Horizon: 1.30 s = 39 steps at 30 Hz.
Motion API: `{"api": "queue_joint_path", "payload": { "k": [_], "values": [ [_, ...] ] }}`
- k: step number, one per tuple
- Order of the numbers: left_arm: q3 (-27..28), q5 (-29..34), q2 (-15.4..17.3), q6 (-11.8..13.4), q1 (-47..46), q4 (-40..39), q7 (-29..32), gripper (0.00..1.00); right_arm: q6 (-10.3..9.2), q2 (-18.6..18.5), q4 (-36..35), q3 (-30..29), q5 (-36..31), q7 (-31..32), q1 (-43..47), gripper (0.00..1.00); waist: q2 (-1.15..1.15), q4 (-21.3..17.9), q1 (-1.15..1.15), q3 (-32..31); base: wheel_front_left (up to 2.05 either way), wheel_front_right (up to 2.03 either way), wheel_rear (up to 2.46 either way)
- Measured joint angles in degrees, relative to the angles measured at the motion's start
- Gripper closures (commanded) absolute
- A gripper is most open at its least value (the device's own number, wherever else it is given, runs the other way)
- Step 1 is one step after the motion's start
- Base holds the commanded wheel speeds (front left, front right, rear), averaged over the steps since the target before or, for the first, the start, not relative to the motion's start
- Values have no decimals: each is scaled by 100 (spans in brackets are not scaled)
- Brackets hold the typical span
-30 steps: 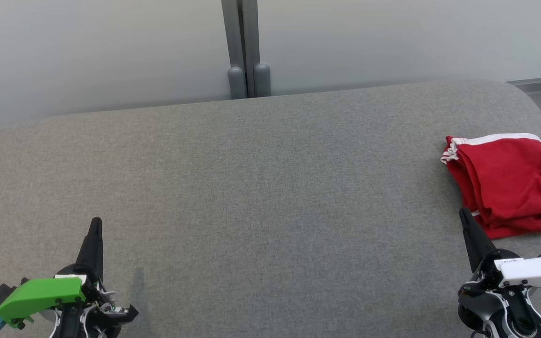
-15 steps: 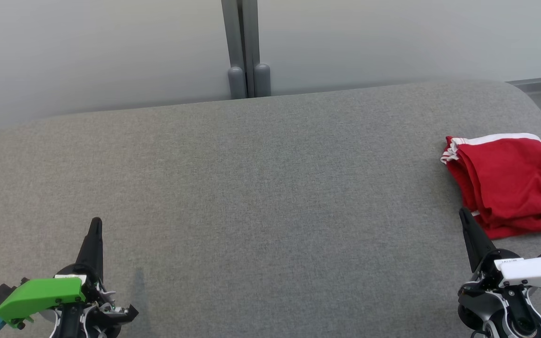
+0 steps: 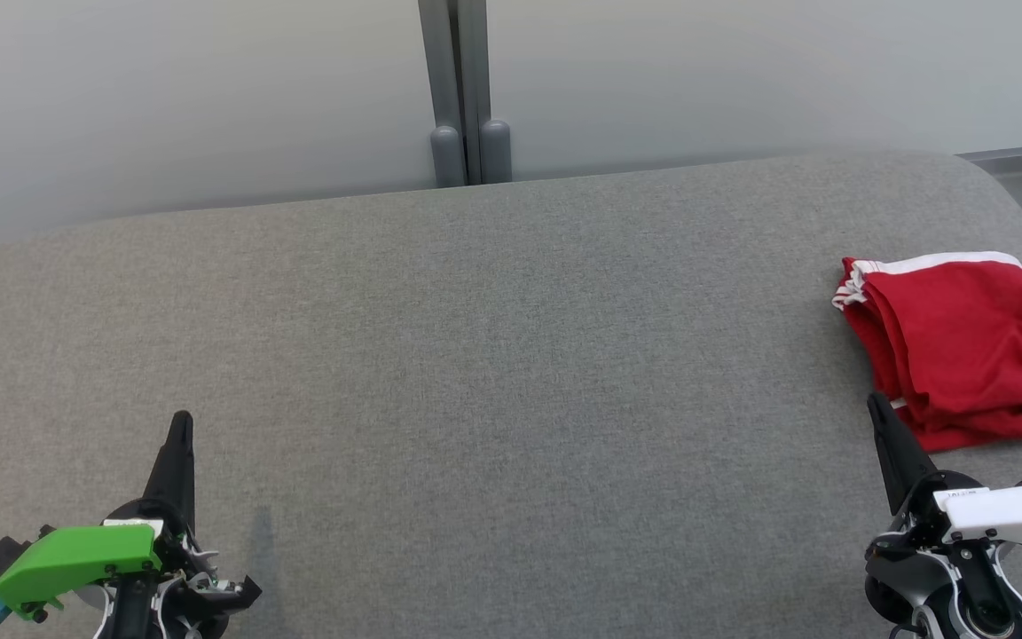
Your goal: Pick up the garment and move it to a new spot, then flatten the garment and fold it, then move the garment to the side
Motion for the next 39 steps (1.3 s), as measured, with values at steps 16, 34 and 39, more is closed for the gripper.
{"api": "queue_joint_path", "payload": {
  "k": [16, 34, 39],
  "values": [
    [1, 0, 0, 0, 0, 0, 0, 100, 0, 0, 0, 0, 0, 0, 0, 100, 0, 0, 0, 0, 0, 0, 0],
    [1, 1, 0, 0, 0, 0, 0, 100, 0, 0, 0, 0, 0, 0, 0, 100, 0, 0, 0, 0, 0, 0, 0],
    [1, 0, 0, 0, 0, 0, 0, 100, 0, 0, 0, 0, 0, 0, 0, 100, 0, 0, 0, 0, 0, 0, 0]
  ]
}}
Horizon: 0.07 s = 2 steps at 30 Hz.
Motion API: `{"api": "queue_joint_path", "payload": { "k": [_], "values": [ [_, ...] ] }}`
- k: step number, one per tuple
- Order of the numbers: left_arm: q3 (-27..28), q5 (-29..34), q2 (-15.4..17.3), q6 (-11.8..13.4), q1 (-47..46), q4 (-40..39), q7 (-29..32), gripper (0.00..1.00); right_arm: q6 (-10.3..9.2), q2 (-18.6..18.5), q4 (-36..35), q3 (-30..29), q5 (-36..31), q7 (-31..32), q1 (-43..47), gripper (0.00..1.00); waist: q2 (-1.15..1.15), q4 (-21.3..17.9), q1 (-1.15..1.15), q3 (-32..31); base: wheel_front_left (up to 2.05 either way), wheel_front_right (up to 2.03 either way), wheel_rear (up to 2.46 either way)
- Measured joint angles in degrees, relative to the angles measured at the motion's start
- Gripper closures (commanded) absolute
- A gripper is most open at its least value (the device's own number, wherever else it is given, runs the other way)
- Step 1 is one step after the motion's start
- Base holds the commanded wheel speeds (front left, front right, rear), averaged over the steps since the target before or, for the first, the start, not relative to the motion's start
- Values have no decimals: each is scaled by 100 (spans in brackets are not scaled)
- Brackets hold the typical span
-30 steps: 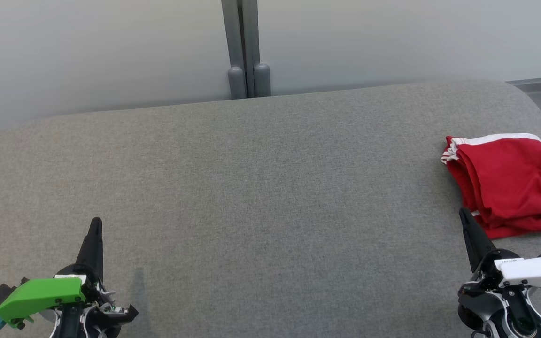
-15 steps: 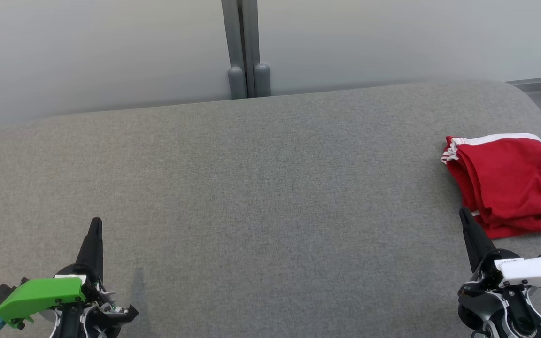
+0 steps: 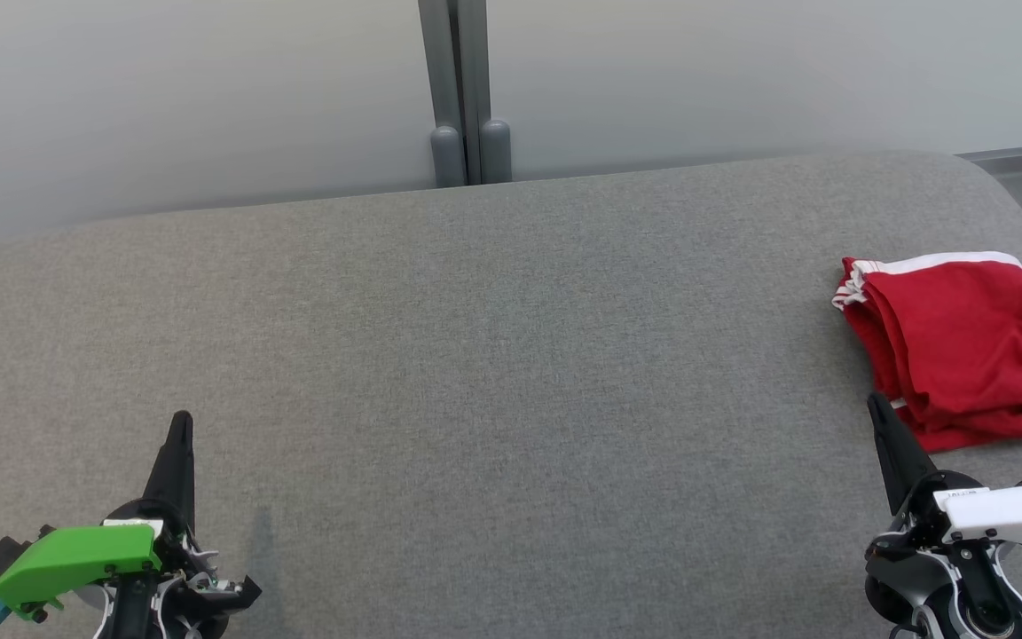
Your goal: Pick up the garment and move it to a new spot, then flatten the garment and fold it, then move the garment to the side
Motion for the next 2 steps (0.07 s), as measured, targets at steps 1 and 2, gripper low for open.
{"api": "queue_joint_path", "payload": {
  "k": [1, 2],
  "values": [
    [0, 0, 0, 0, 0, 0, 0, 100, 0, 0, 0, 0, 0, 0, 0, 100, 0, 0, 0, 0, 0, 0, 0],
    [0, 1, 0, 0, 0, 0, 0, 100, 0, 0, 0, 0, 0, 0, 0, 100, 0, 0, 0, 0, 0, 0, 0]
  ]
}}
